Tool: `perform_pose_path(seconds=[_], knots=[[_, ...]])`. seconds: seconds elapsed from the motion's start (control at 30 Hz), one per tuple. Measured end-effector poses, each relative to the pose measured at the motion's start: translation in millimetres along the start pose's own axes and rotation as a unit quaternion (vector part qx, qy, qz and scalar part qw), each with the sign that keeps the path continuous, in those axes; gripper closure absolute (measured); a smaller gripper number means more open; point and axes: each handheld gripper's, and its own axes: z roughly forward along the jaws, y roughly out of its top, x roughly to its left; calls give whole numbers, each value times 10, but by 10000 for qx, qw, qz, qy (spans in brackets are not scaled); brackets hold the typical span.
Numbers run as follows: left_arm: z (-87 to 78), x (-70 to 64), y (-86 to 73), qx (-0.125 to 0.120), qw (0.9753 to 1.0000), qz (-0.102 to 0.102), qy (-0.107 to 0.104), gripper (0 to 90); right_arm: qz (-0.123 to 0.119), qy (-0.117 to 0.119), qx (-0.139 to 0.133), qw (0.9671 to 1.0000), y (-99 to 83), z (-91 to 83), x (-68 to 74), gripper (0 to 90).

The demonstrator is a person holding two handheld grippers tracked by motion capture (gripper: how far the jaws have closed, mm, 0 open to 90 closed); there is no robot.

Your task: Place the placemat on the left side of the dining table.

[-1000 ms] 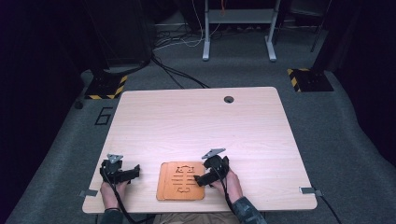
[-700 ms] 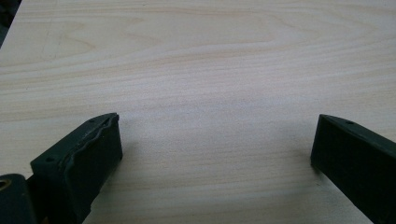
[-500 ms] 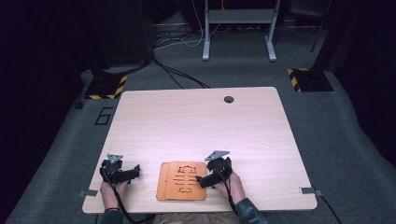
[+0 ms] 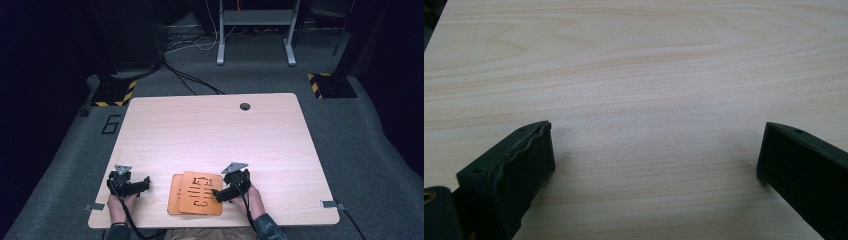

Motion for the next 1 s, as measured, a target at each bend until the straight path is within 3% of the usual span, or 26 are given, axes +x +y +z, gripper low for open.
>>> perform_pose_path(seconds=[0.13,0.23,0.3,0.37,0.43,0.53,0.57,0.73,0.87,1.0], knots=[[-6,-8,-1,11,10000,-8,33,16,-2,-10,-49,10000,-9,0,-1,0],[-18,-29,11,85,9999,-126,59,18,26,-7,-68,10000,-14,-2,5,0],[-50,-30,13,87,9994,-332,-65,21,58,-26,-90,9999,-22,-4,8,0],[-74,-35,19,93,9989,-411,-190,24,48,-29,-104,9999,-25,-3,7,0],[-105,-70,29,62,9988,-357,-344,37,39,-42,-136,9999,-28,0,6,0],[-130,-127,46,97,9988,-247,-404,38,43,-35,-134,9999,-30,-2,6,0],[-144,-190,62,190,9987,-131,-464,35,43,-32,-131,9999,-30,-3,6,0],[-175,-328,85,333,9975,80,-619,24,34,-33,-137,9999,-30,-2,3,0],[-214,-404,104,302,9969,93,-714,19,20,-36,-155,9999,-32,-1,-1,1],[-298,-526,144,261,9951,270,-915,19,46,-32,-160,9999,-37,-6,-1,3]])
